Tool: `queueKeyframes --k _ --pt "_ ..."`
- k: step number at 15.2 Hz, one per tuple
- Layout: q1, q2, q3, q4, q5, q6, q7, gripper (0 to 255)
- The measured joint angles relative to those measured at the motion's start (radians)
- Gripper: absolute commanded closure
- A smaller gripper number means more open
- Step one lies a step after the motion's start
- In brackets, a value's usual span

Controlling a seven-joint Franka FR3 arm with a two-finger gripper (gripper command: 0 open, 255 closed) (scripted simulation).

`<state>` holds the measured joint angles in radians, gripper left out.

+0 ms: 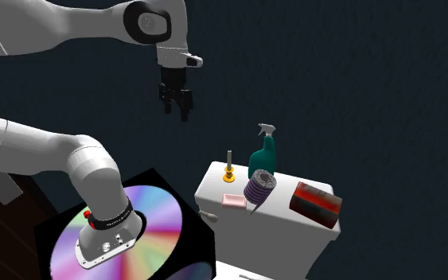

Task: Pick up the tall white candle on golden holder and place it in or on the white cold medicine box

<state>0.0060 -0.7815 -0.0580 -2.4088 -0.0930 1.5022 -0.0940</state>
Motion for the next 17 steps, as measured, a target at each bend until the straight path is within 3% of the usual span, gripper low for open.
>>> queueKeyframes --k 2,5,13,17 --pt "-0.003 -0.01 -0.005 -0.021 -0.004 0.024 -0.001 0" --pt "-0.021 -0.052 -0.036 -0.133 -0.023 0.165 -0.006 0" --pt "-0.081 -0.04 -0.157 -0.39 -0.09 0.667 -0.032 0" --pt "-0.097 0.066 -0.23 -0.468 -0.112 0.964 -0.051 0"
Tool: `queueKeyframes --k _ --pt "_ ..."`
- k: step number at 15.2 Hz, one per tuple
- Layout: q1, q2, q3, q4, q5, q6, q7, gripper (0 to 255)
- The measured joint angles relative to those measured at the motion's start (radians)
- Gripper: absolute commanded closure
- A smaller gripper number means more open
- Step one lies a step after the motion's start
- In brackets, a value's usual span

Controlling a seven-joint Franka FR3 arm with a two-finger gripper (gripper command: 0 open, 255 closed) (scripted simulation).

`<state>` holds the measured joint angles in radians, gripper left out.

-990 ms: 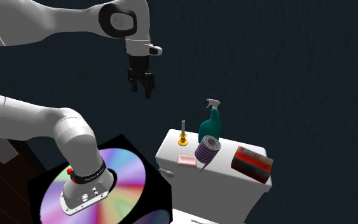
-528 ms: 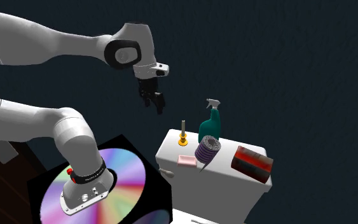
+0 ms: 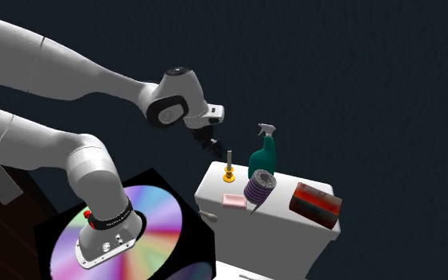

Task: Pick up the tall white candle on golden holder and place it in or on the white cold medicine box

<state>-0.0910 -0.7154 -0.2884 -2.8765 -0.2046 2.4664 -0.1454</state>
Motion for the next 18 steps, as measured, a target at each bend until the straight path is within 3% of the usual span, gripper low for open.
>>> queueKeyframes --k 3,6,12,18 --pt "0.018 0.139 -0.075 -0.024 0.006 0.249 -0.033 0" --pt "0.043 0.22 -0.118 -0.03 0.021 0.38 -0.054 0" --pt "0.116 0.351 -0.178 -0.018 0.064 0.509 -0.083 0" --pt "0.127 0.368 -0.187 -0.015 0.072 0.524 -0.088 0"
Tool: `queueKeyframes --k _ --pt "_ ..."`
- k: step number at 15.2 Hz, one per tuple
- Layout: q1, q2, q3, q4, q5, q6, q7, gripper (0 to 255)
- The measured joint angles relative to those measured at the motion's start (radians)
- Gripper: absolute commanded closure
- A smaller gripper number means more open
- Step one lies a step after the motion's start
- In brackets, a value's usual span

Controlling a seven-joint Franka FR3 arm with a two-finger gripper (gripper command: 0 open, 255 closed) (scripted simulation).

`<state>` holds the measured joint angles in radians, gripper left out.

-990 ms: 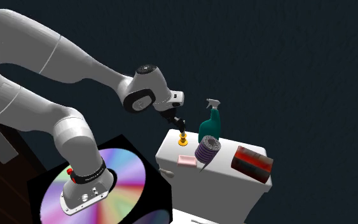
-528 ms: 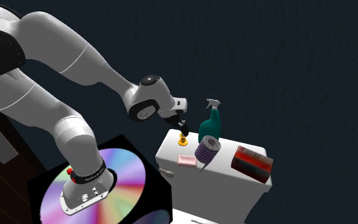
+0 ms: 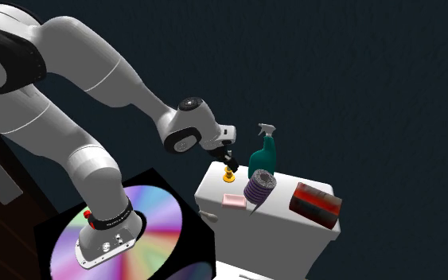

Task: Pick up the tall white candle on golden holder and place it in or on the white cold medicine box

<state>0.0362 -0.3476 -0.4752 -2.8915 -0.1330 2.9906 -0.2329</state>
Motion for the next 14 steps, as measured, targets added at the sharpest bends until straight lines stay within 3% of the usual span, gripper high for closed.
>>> queueKeyframes --k 1,11,14 --pt "0.0 0.0 0.0 0.0 0.0 0.0 0.0 255" --pt "0.0 0.0 0.0 0.0 0.0 0.0 0.0 255" --pt "-0.023 -0.036 0.021 0.007 -0.014 -0.043 0.011 255"
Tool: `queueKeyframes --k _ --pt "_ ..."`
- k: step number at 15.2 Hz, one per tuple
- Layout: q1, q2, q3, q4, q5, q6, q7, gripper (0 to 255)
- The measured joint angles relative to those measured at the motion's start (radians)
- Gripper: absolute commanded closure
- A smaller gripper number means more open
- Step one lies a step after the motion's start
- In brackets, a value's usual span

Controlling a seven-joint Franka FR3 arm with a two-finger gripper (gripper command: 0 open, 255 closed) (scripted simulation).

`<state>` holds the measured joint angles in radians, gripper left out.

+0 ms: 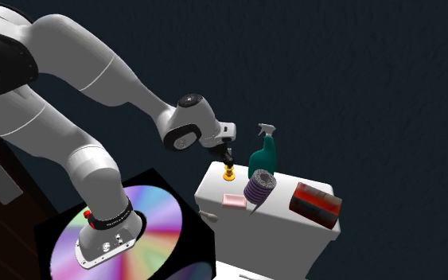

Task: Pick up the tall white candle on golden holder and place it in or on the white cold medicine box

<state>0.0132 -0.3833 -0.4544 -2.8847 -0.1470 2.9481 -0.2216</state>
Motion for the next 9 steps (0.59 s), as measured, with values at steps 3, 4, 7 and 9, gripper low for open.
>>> queueKeyframes --k 3,4,7,9 --pt "-0.022 -0.046 0.029 0.014 -0.013 -0.06 0.019 255" --pt "-0.028 -0.061 0.035 0.017 -0.017 -0.079 0.022 255" --pt "-0.041 -0.102 0.054 0.033 -0.024 -0.135 0.034 255" --pt "-0.046 -0.126 0.062 0.046 -0.026 -0.172 0.038 255"
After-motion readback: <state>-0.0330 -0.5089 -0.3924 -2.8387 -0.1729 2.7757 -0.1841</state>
